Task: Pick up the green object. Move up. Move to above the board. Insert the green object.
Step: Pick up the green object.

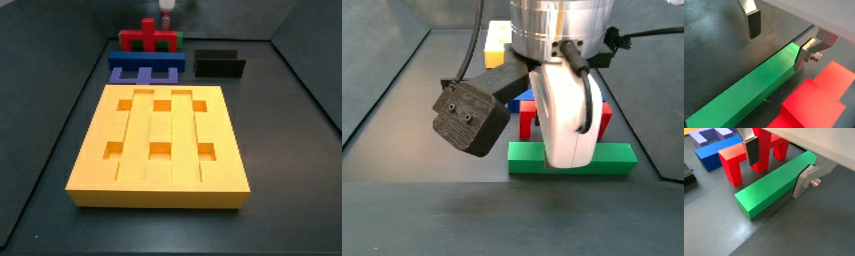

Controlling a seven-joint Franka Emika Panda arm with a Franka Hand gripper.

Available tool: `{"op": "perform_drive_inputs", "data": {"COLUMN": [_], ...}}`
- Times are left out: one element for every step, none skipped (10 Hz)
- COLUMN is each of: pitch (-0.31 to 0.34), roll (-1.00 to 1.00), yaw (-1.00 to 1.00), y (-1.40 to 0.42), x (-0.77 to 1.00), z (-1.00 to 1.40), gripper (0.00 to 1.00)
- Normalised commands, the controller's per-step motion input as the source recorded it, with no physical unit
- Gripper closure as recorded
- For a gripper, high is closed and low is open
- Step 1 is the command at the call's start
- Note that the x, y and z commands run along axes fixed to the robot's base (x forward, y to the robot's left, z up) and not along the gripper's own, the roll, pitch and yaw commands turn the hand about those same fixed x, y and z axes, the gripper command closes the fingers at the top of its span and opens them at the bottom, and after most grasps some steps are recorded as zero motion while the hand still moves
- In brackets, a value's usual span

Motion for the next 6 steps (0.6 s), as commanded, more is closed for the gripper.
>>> {"op": "perform_drive_inputs", "data": {"pitch": [-0.076, -0.116, -0.107, -0.090, -0.090, -0.070], "roll": [-0.05, -0.11, -0.17, -0.20, -0.23, -0.23], "yaw": [-0.14, -0.14, -0.09, -0.09, -0.10, -0.11], "y": [0.00, 0.11, 0.08, 0.06, 0.09, 0.07], "x": [0.00, -0.03, 0.00, 0.00, 0.00, 0.05], "z": [-0.29, -0.31, -0.21, -0.22, -0.24, -0.25], "gripper": [0.00, 0.00, 0.00, 0.00, 0.00, 0.00]}}
